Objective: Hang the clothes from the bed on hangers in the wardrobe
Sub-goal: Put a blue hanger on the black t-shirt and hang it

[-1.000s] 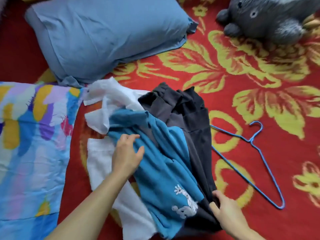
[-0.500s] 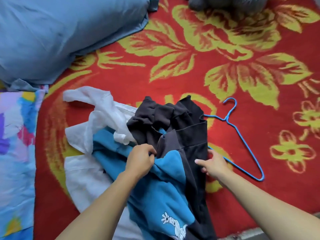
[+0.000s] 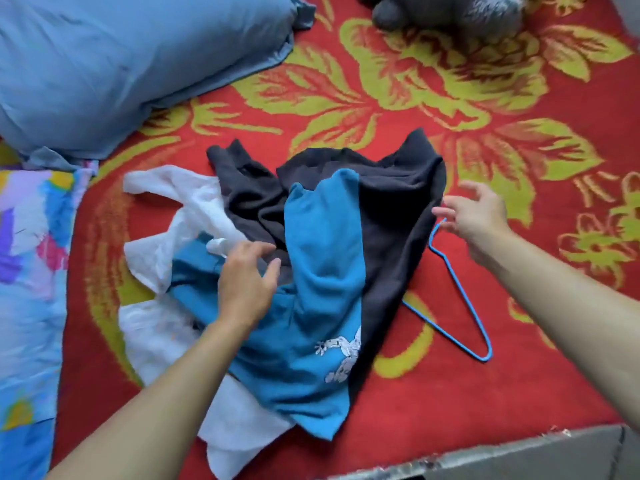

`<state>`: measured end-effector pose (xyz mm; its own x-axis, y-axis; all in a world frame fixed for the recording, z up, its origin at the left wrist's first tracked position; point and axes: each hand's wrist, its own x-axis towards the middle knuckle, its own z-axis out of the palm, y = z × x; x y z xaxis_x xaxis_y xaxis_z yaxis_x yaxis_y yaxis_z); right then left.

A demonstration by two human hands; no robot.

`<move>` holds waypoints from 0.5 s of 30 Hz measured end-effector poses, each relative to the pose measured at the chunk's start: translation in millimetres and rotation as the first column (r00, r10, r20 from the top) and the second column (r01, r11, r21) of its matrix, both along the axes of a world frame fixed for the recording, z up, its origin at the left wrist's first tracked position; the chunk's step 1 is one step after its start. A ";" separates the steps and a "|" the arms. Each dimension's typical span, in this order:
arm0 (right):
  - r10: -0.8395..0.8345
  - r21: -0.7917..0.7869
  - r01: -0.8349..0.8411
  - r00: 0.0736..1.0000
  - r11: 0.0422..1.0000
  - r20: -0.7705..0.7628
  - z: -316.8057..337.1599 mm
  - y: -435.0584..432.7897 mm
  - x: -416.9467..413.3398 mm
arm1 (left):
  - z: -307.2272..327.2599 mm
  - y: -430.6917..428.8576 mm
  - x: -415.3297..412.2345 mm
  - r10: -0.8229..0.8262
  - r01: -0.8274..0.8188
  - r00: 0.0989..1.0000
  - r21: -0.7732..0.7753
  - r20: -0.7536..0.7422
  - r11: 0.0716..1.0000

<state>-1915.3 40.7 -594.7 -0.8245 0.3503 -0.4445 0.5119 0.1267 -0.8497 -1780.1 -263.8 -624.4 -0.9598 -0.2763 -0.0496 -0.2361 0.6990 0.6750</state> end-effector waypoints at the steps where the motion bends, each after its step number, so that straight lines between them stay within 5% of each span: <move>1: 0.098 0.118 -0.097 0.995 0.988 0.003 -10.5 5.7 16.2 | -5.7 15.2 22.3 -0.105 0.107 0.993 -0.040 0.047 0.993; 4: 0.456 0.442 -0.477 0.875 0.759 0.162 -43.5 13.6 90.4 | -31.2 48.0 86.6 -0.382 0.470 0.862 -0.247 0.333 0.847; 6: 0.632 0.430 -0.702 0.706 0.568 0.318 -61.3 7.9 147.3 | -48.9 52.2 113.3 -0.411 0.582 0.784 -0.323 0.465 0.746; 9: 0.782 0.326 -0.935 0.306 0.140 0.543 -75.6 -10.6 211.9 | -55.6 35.4 105.7 -0.219 0.350 0.882 -0.271 0.417 0.897; 10: 0.802 0.341 -0.939 0.238 0.046 0.548 -80.1 -16.0 225.7 | -51.2 27.2 95.4 -0.119 0.213 0.914 -0.211 0.388 0.954; 12: 0.841 0.401 -0.916 0.240 0.030 0.485 -88.2 -30.4 239.7 | -37.4 6.9 73.1 0.099 -0.066 0.958 -0.130 0.268 0.989; 15: 0.853 0.551 -0.825 0.375 0.127 0.364 -99.5 -54.6 226.3 | -20.3 -30.5 48.5 0.347 -0.318 0.926 -0.188 0.151 0.929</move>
<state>-1689.0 -13.9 -694.2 -0.7861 -0.4335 -0.4406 -0.2726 0.8829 -0.3823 -1731.5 -294.3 -644.7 -0.7903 -0.5964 -0.1405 -0.5794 0.6528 0.4880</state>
